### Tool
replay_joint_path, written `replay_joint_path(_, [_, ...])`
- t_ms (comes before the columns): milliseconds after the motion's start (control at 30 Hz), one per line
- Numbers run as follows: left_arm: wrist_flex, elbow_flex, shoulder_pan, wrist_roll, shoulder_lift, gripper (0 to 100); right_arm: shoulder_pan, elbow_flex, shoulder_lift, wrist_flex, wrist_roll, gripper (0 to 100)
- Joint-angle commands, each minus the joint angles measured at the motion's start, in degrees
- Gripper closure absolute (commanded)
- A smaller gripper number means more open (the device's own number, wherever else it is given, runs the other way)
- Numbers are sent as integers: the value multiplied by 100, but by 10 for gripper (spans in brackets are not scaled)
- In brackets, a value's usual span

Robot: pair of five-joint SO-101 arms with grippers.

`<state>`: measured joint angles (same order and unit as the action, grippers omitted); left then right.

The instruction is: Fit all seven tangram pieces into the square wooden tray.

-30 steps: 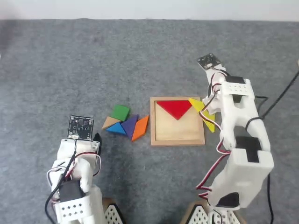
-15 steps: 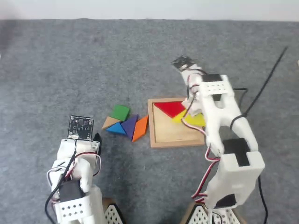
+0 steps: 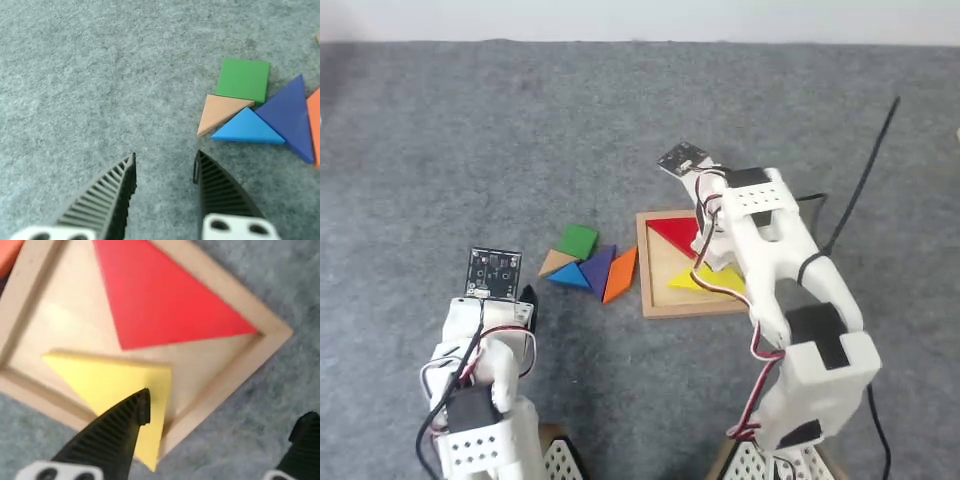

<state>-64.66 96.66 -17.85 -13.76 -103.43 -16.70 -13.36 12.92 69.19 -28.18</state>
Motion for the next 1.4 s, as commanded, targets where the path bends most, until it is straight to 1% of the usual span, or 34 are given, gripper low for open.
replay_joint_path(0, [-9, -22, 0, -53, -62, 818, -31, -79, -541, 207, 97, 563])
replay_joint_path(233, [-9, -22, 0, -53, -62, 818, -48, -765, -963, 92, 97, 563])
replay_joint_path(433, [-26, -22, 0, -53, -62, 818, -31, -835, -1279, 101, 255, 563])
replay_joint_path(500, [-26, -22, 0, -53, -62, 818, -31, -862, -1499, 277, 281, 563])
replay_joint_path(567, [-26, -22, 0, -53, -62, 818, -180, -905, -1684, 611, 316, 562])
replay_joint_path(600, [-26, -22, 0, -53, -62, 818, -338, -985, -1763, 611, 316, 562])
replay_joint_path(700, [-18, -22, 0, -53, -62, 818, -681, -1222, -1851, 180, 413, 563])
replay_joint_path(833, [-35, -22, 0, -53, -62, 818, -936, -1257, -1578, -303, 571, 563])
replay_joint_path(1067, [-35, -22, 0, -62, -62, 818, -1569, -1248, -1059, -330, 598, 562])
replay_joint_path(1233, [-35, -22, 0, -62, -62, 818, -1613, -1257, -998, -444, 624, 563])
replay_joint_path(1367, [-35, -22, 0, -62, -62, 818, -1613, -1266, -936, -567, 818, 563])
